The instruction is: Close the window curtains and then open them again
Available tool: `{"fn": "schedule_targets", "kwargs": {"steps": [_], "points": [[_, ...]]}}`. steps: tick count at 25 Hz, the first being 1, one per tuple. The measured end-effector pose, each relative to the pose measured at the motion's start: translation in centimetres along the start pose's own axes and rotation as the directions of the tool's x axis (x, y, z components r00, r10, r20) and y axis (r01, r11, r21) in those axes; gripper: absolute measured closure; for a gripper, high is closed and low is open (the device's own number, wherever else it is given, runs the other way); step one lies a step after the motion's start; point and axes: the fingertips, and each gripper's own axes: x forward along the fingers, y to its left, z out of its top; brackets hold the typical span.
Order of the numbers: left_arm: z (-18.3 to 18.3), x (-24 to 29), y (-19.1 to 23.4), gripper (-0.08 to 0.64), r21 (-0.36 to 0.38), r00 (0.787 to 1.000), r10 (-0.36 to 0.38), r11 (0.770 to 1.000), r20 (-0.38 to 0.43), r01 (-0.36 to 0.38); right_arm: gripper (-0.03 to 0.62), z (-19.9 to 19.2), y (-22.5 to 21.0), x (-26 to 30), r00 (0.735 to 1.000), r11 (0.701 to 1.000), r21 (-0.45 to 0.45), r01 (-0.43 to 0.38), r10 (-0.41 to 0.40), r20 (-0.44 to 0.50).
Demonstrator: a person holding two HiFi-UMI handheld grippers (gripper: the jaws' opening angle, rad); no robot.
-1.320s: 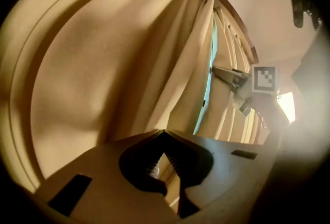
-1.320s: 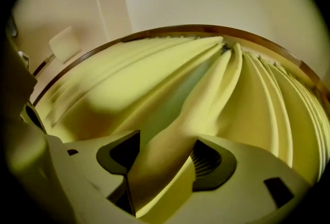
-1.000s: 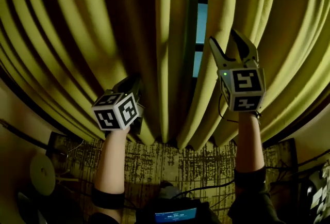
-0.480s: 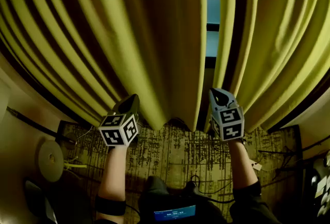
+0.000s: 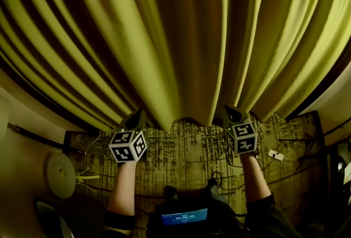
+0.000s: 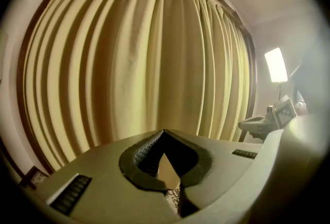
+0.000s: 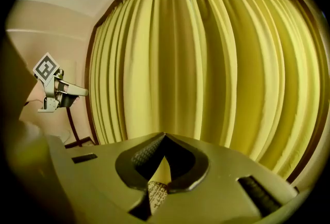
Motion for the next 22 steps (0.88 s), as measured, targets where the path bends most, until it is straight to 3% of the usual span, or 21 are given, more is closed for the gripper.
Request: {"fn": "schedule_targets", "kwargs": {"steps": [4,10,22], "points": [[-1.7,-2.0,0.6,0.557,0.017,1.000,0.005,1.000,-0.005,-0.005,0.580,-1.9,1.5,-1.6,1.000,1.000,0.018,0.009,-0.009,-0.025],[-5.2,-4.6,2.2,0.557,-0.013,0.999,0.022,1.000,-0.027,-0.022,0.580,-4.1,4.7,-2.9,0.998,1.000,0.028,-0.002,0.004,-0.071],[-8.4,-6.7,1.9,0.557,-0.054,0.998,0.015,0.998,-0.053,-0.018,0.578,-7.5,5.9,-5.0,0.992,0.999,0.042,0.007,-0.002,-0.127]]}}
